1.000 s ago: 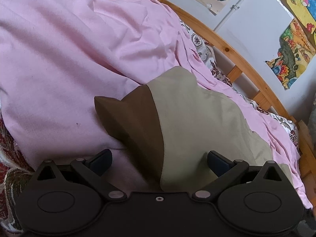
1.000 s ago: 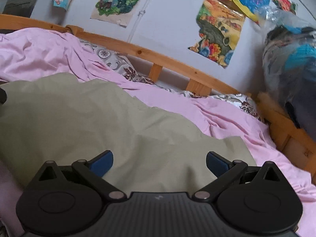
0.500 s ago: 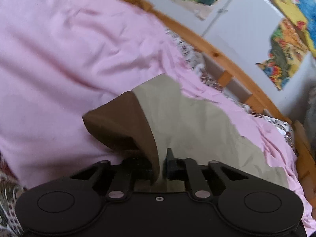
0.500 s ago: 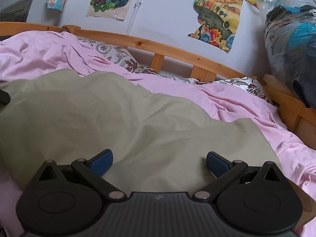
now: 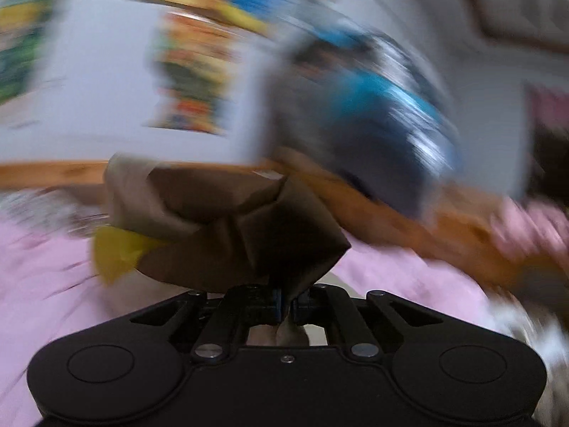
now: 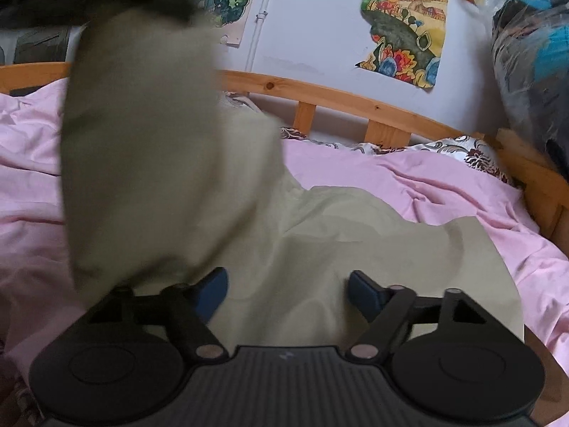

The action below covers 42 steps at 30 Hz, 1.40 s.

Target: Fold large clothes

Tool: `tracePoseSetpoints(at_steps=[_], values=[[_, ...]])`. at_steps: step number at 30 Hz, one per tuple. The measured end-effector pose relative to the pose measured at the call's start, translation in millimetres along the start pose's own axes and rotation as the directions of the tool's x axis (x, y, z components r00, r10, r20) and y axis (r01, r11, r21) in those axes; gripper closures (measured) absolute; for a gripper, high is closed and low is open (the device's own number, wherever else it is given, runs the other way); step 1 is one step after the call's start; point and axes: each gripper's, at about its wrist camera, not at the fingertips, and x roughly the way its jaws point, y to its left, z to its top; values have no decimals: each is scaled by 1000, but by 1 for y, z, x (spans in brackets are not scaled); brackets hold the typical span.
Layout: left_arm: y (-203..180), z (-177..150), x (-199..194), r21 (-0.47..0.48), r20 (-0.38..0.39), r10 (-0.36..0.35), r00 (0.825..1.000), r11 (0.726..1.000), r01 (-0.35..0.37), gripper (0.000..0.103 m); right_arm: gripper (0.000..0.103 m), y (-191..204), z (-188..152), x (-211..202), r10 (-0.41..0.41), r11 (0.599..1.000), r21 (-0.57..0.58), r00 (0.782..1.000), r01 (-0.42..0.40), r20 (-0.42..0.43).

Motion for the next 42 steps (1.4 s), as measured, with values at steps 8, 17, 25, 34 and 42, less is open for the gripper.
tracePoseSetpoints(at_steps=[8, 17, 25, 34, 42], values=[[-32, -1, 112, 77, -322, -368, 872, 908, 412, 99, 40, -19, -9, -10, -4, 995, 103, 998, 10, -58], [7, -30, 165, -235, -358, -621, 697, 783, 576, 81, 12, -35, -15, -55, 6, 997, 72, 976, 10, -216], [20, -40, 161, -360, -211, -664, 718, 735, 574, 58, 5, -120, -17, -105, -73, 874, 442, 953, 203, -294], [-7, -13, 110, -255, -175, -671, 720, 738, 625, 22, 4, -223, -20, -119, -137, 668, 729, 988, 148, -75], [44, 13, 51, -257, 53, -170, 984, 950, 178, 4, 6, -256, -4, -40, 55, 616, 782, 995, -95, 77]])
